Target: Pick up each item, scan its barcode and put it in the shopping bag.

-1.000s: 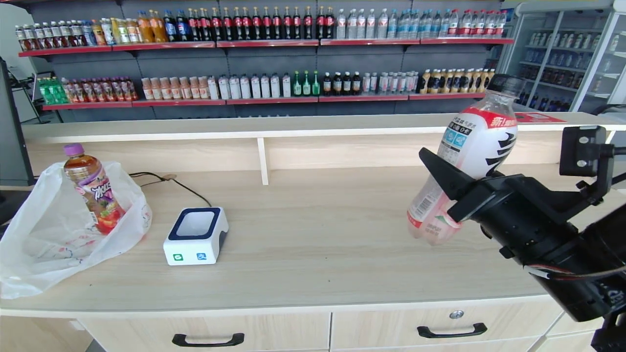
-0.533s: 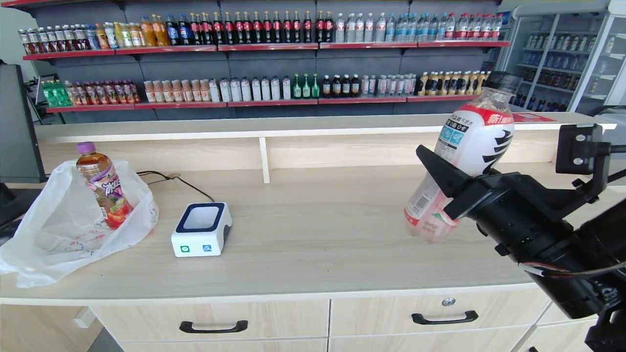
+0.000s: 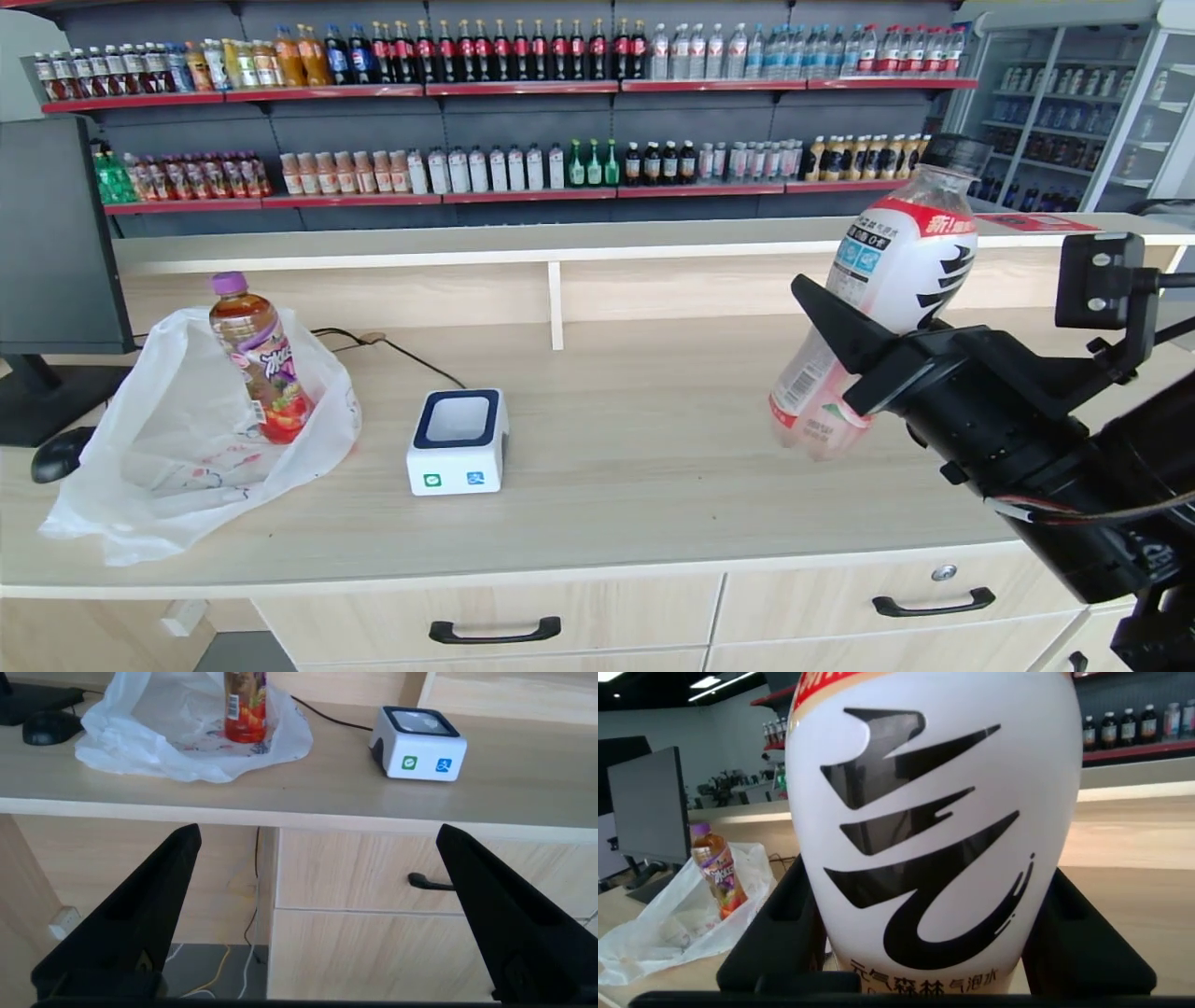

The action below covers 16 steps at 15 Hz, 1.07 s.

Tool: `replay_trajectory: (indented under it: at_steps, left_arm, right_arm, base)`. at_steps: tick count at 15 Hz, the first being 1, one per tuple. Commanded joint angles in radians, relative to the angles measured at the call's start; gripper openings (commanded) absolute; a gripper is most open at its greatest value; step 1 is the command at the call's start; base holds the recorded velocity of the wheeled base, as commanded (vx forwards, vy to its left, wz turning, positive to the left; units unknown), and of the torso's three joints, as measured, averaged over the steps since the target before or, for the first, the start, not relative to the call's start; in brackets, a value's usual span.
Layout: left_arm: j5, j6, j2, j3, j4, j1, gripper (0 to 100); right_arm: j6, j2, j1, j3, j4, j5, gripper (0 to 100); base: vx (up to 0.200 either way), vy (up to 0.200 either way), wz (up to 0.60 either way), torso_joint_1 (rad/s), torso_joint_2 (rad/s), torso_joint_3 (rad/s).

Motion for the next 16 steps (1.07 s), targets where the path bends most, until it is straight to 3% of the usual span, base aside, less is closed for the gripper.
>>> replay_trajectory:
  at_steps: [1,8,16]
  left_arm:
    - [0.0,0.0,0.001,0.0,0.0,0.0,100]
    - [0.0,0.0,0.0,0.0,-0.002,-0.002,100]
    - [0.0,0.001,0.0,0.0,-0.002,0.0,100]
  right_arm:
    - [0.0,0.001,0.0,-0.002,0.0,0.0,0]
    - [-0.005,0.032,0.0,-0.022,0.0,0.045,0]
    - [-0.017,0.049,0.003,-0.05,0.0,0.075,0]
  base:
    - [0.0,0.2,0.0,-0.002,0.0,0.002]
    - [0.0,0.2,0.0,0.0,0.0,0.003]
    - [0.0,0.0,0.0,0.0,0.0,0.0]
